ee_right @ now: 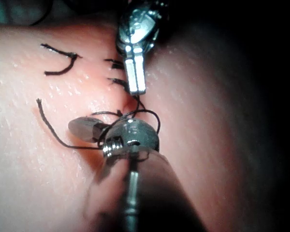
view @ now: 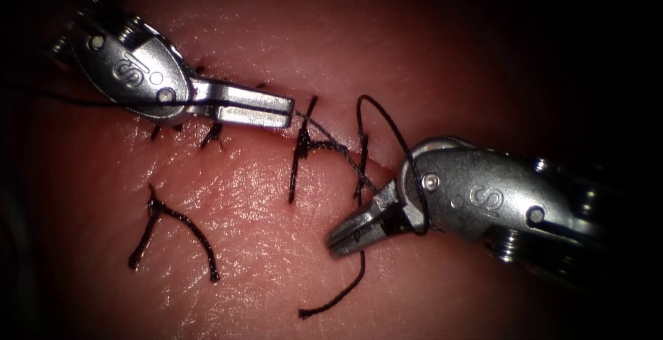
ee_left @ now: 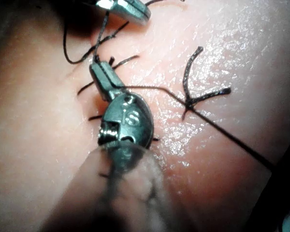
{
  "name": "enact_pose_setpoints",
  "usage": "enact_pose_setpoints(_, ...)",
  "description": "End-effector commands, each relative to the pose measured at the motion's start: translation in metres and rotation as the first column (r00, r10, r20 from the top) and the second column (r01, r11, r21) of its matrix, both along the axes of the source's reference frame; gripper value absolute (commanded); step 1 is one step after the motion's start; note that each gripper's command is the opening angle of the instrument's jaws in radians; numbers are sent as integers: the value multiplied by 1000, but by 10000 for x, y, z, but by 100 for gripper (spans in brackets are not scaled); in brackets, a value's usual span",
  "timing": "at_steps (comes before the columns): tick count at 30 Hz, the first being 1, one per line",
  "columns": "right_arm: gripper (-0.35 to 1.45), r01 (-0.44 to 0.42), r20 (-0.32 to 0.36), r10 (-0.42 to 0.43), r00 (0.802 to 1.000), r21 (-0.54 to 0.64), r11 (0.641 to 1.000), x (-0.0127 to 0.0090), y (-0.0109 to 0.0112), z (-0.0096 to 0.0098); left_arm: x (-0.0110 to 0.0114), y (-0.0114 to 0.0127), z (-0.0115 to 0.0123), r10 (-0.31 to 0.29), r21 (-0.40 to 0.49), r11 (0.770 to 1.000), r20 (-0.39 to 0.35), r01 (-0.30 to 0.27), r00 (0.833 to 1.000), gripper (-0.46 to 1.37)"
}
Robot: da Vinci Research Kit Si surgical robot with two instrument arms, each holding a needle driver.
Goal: Wound Closure
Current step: Grab the suture tail with the right gripper
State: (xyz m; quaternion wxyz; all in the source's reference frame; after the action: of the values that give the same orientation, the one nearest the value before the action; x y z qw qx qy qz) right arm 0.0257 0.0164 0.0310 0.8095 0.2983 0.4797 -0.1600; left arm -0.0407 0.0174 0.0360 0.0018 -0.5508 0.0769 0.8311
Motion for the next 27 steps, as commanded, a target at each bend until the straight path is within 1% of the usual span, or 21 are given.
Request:
enact_pose_setpoints(1, -35, -2, 0, 2, 1000, 0, 1000, 0, 1, 0, 0, 0, 0, 5, 2, 1000, -1, -5, 1000, -35)
enact_pose_setpoints(5, -35, -1, -3, 1, 1000, -1, 1000, 0, 3, -2, 0, 0, 0, 5, 2, 1000, -1, -5, 1000, -35)
enact_pose_setpoints(6, -33, -1, -3, 1, 1000, 1, 1000, 0, 4, -3, 0, 0, 0, 5, 2, 1000, -1, -5, 1000, -35)
enact_pose_setpoints(9, -15, 2, -6, -2, 1000, 11, 1000, -1, 9, -8, 0, 0, 0, 5, 2, 1000, -1, -5, 1000, -35)
enact_pose_setpoints(11, 8, 10, -11, -10, 1000, 23, 1000, -1, 13, -12, 0, 0, 0, 5, 2, 1000, -1, -5, 1000, -35)
enact_pose_setpoints(12, 13, 12, -13, -12, 1000, 26, 1000, -1, 13, -12, 0, 0, 0, 5, 2, 1000, -1, -5, 1000, -35)
enact_pose_setpoints(13, 32, 25, -21, -24, 1000, 40, 999, -1, 14, -15, 0, 0, 0, 5, 2, 1000, -1, -5, 1000, -35)
enact_pose_setpoints(14, 41, 27, -22, -26, 999, 43, 999, -1, 14, -16, 0, 0, 0, 5, 2, 1000, -1, -5, 1000, -35)
enact_pose_setpoints(15, 55, 32, -25, -30, 999, 47, 998, -1, 14, -16, 0, 0, 0, 5, 2, 1000, -1, -5, 1000, -35)
enact_pose_setpoints(17, 88, 36, -29, -35, 999, 52, 998, -1, 15, -17, 0, 0, -1, 5, 2, 1000, -1, -5, 1000, -35)
enact_pose_setpoints(18, 101, 36, -29, -35, 999, 52, 998, -1, 14, -18, 0, 0, -1, 5, 2, 1000, -1, -5, 1000, -35)
enact_pose_setpoints(19, 103, 36, -29, -35, 999, 52, 998, 0, 14, -18, 0, 0, -1, 5, 2, 1000, -1, -5, 1000, -35)
enact_pose_setpoints(20, 114, 37, -29, -35, 999, 52, 998, 0, 13, -18, 1, -1, -1, 5, 2, 1000, -1, -5, 1000, -35)
enact_pose_setpoints(22, 124, 39, -28, -38, 999, 51, 998, 0, 12, -19, 1, -1, -1, 6, 2, 1000, 0, -6, 1000, -35)
enact_pose_setpoints(23, 125, 46, -29, -44, 999, 53, 998, 0, 12, -20, 1, -1, -1, 6, 2, 1000, 0, -6, 1000, -35)
enact_pose_setpoints(27, 121, 70, -29, -68, 997, 58, 996, 1, 8, -22, 2, -1, -1, 6, 2, 1000, 0, -6, 1000, -35)
